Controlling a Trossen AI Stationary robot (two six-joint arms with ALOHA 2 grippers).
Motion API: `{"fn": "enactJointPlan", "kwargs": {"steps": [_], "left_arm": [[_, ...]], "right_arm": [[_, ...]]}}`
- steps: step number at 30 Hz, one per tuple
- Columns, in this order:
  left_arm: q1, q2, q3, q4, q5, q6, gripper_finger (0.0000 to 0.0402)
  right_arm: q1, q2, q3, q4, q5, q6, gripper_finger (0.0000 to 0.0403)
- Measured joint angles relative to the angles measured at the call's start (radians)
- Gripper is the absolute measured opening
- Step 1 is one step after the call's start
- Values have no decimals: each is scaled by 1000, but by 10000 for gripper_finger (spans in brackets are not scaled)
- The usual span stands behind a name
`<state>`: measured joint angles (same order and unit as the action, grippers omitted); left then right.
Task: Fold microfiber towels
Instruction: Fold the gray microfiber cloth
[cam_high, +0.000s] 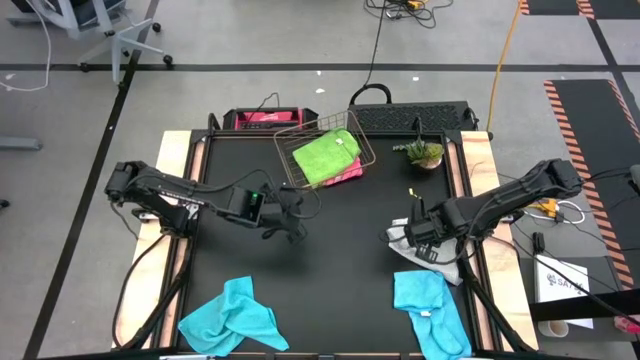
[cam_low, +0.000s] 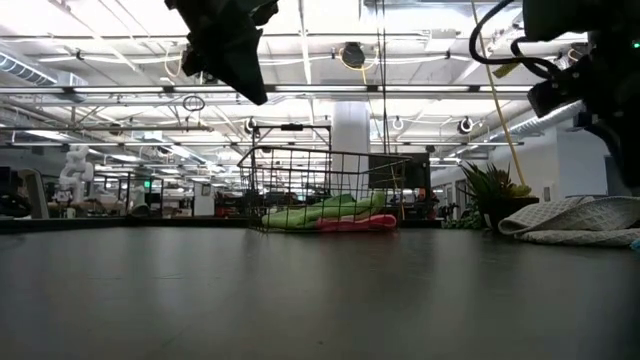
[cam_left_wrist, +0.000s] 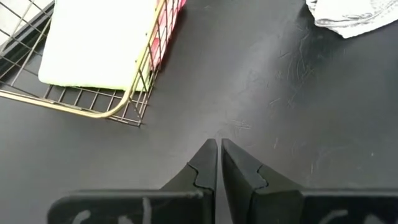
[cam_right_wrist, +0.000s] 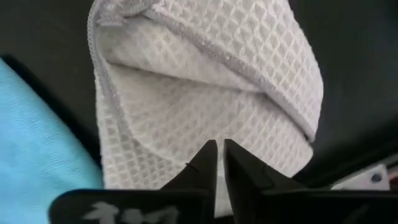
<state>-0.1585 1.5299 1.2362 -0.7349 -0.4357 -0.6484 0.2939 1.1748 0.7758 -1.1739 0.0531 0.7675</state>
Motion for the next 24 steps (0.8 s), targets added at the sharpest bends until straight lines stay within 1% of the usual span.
{"fn": "enactJointPlan", "kwargs": {"steps": [3, 9, 13, 15, 17, 21, 24], "left_arm": [[0, 0, 0, 0, 0, -8, 26], [0, 0, 0, 0, 0, -19, 26], [0, 0, 0, 3, 0, -20, 26], [0, 0, 0, 4, 0, -22, 26], [0, 0, 0, 4, 0, -23, 26], [0, 0, 0, 4, -1, -22, 26], [0, 0, 0, 4, -1, -22, 26]], "right_arm": [[0, 0, -8, 10, 47, -37, 47], [0, 0, -8, 7, 120, -65, 110], [-1, 0, -8, 3, 232, -121, 142], [-1, 0, -10, 4, 262, -144, 152], [-6, -1, -27, 6, 254, -151, 159], [-11, 0, -86, 1, 183, -141, 164], [-12, 0, -130, 23, 182, -130, 163]]}}
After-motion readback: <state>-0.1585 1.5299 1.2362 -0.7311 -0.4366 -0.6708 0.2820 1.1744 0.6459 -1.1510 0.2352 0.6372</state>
